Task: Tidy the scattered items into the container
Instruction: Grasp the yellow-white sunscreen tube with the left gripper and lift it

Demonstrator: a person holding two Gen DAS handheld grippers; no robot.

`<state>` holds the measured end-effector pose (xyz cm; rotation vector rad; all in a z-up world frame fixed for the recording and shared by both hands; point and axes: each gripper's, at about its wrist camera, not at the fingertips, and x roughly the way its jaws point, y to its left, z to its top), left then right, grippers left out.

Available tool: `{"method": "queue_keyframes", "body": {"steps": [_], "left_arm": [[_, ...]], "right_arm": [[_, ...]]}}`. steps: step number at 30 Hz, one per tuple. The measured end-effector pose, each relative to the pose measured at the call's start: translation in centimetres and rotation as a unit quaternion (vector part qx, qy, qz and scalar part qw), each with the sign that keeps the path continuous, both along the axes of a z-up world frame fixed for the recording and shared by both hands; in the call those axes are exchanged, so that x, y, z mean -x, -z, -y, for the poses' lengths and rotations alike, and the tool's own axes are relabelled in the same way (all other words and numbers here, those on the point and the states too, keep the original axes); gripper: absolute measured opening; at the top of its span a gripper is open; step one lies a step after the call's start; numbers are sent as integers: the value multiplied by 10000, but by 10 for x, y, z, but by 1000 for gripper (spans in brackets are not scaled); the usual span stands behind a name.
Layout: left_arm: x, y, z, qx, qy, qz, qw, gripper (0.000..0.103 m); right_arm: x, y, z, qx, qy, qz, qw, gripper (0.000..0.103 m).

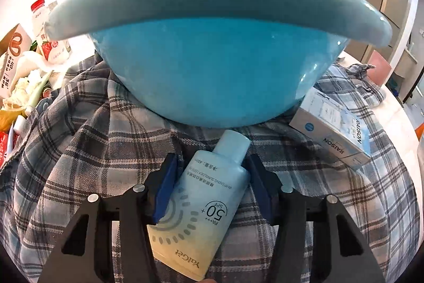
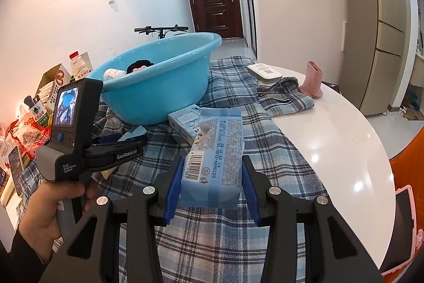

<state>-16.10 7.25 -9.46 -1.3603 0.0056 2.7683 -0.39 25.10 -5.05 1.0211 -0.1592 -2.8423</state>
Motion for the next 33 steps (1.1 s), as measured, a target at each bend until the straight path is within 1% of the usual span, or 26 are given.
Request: {"method": "queue_keyframes", "body": {"steps": [2,3,5,6,7,8,9,12,13,14,16,19,22,23,24,25,26,27,28,31,32,33], "left_arm": [[1,-3,3,-83,37,35,10000,43],[0,-6,5,-77,52,-4,10000,41],[-4,-14,7,-111,121,-87,9998,28],[-7,-19,8,-108,151,-130,9997,25],[-10,-23,10,-85,181,-172,9997,17],[-14,-26,10,-41,198,-208,9996,14],[-19,-28,11,-29,214,-203,9996,13],[-31,-29,19,-267,315,-110,9991,13],[-37,-30,18,-273,324,-90,9991,12],[-52,-32,19,-264,355,-77,9990,12],[-61,-30,22,-234,421,5,9988,12],[-79,-29,17,-78,498,-41,9987,4],[-90,-30,22,-211,552,48,9982,3],[-93,-32,24,-194,570,75,9982,5],[-96,-33,23,-107,601,101,9981,9],[-100,-32,21,49,631,113,9979,36],[-103,-32,18,159,654,88,9977,87],[-105,-31,15,230,659,34,9976,103],[-107,-31,13,271,652,-48,9975,101],[-106,-27,7,242,741,-43,9969,101],[-104,-24,6,271,743,-37,9969,100],[-101,-21,4,304,738,-9,9968,95]], "right_arm": [[0,0,-1,-5,6,10,10000,44],[0,0,-1,-4,9,7,10000,44],[0,-1,-2,1,19,8,10000,44],[1,-1,-1,-2,37,1,10000,44],[0,-2,-2,4,45,-8,10000,44],[0,-2,-3,8,49,-22,10000,44],[0,-3,-3,8,51,-35,10000,44],[0,-6,0,4,32,-79,10000,44],[1,-6,2,-3,17,-85,10000,44],[1,-7,3,-11,5,-97,10000,44],[0,-9,7,-28,-25,-118,9999,44],[-6,-12,9,-56,-34,-152,9999,44],[-10,-15,13,-92,-32,-178,9998,44],[-11,-16,15,-108,-40,-186,9998,44],[-12,-16,15,-123,-47,-193,9997,44],[-13,-18,18,-147,-60,-202,9997,44],[-14,-18,19,-153,-69,-205,9996,44],[-14,-19,20,-162,-77,-210,9996,44],[-14,-19,22,-180,-84,-217,9996,44],[-15,-22,28,-217,-129,-242,9994,44],[-16,-22,29,-230,-142,-245,9993,44],[-17,-23,31,-253,-161,-253,9992,44]]}}
